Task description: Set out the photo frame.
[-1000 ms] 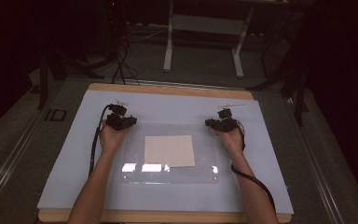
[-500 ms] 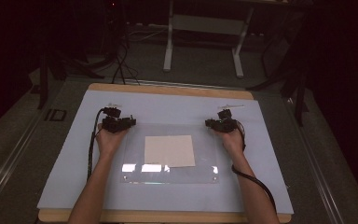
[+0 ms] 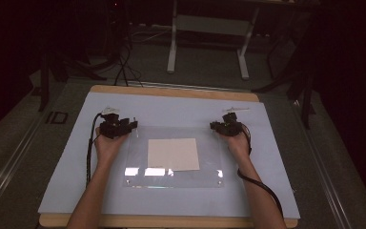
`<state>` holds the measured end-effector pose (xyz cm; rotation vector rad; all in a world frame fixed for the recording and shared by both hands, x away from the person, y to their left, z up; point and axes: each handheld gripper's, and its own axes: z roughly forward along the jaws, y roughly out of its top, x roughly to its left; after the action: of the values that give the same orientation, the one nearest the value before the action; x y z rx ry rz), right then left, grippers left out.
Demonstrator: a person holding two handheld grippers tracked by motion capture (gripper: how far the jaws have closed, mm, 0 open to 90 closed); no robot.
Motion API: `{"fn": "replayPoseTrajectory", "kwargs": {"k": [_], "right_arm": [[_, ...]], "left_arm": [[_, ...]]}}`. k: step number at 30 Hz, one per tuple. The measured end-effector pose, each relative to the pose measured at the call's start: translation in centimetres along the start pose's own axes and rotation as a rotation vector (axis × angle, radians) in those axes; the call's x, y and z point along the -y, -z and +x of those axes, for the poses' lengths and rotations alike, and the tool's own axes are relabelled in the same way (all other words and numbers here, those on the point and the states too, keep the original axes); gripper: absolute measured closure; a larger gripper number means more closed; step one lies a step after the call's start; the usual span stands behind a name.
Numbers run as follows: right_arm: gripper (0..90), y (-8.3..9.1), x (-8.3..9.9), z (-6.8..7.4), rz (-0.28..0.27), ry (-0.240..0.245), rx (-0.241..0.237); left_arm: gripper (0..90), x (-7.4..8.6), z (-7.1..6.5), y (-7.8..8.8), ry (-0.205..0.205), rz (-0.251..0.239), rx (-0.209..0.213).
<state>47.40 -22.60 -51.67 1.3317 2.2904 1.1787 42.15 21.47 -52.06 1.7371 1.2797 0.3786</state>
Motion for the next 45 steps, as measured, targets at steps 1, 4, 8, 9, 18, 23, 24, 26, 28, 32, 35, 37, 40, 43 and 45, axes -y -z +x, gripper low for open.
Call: {"fn": "replayPoseTrajectory", "kwargs": {"k": [1,4,8,9,18,23,24,26,28,32,35,37,40,43,45], "right_arm": [[79.1,0.1,0.0,0.0,-0.009,-0.001,-0.001],[79.1,0.8,0.1,0.0,-0.048,0.003,-0.007],[80.1,1.6,0.0,0.1,-0.068,0.034,-0.001],[80.5,1.7,0.0,0.2,-0.064,0.042,0.006],[82.2,1.7,0.2,0.2,-0.08,0.056,0.003],[82.7,1.7,0.1,0.2,-0.073,0.061,0.008],[82.7,1.7,0.1,0.2,-0.072,0.063,0.009],[82.7,1.7,0.1,0.2,-0.073,0.058,0.007],[82.7,1.6,0.1,0.2,-0.071,0.056,0.006],[82.4,1.6,0.2,0.0,-0.072,0.049,-0.004],[82.5,1.6,0.2,0.0,-0.072,0.048,-0.006],[82.5,1.6,0.2,0.0,-0.073,0.049,-0.003],[82.4,1.5,0.2,0.0,-0.074,0.047,-0.004],[82.4,1.5,0.3,0.0,-0.074,0.044,-0.004],[82.4,1.5,0.3,0.0,-0.072,0.041,-0.003]], "left_arm": [[50.4,0.0,0.0,0.1,0.001,-0.004,0.004],[50.0,0.1,0.0,0.2,-0.006,-0.013,0.007],[49.6,0.1,-0.1,0.4,-0.015,-0.02,0.009],[49.8,0.1,-0.2,0.4,-0.017,-0.022,0.01],[53.1,0.0,-0.2,0.6,-0.02,-0.053,0.037],[58.3,0.2,-0.4,0.3,-0.082,-0.023,-0.007],[59.4,0.2,-0.5,0.2,-0.095,-0.023,-0.009],[61.0,0.2,-0.7,0.0,-0.111,-0.031,-0.019],[63.7,0.1,-0.9,-0.2,-0.12,-0.047,-0.033],[74.7,-0.2,-1.1,-0.5,-0.112,-0.061,-0.024],[82.3,-0.3,-1.1,-0.8,-0.123,-0.045,-0.038],[82.6,-0.2,-1.0,-0.9,-0.116,-0.047,-0.033],[82.7,-0.3,-1.0,-0.9,-0.117,-0.046,-0.036],[82.2,-0.2,-0.9,-0.9,-0.103,-0.05,-0.027],[82.7,-0.3,-0.9,-0.9,-0.103,-0.046,-0.03]]}}
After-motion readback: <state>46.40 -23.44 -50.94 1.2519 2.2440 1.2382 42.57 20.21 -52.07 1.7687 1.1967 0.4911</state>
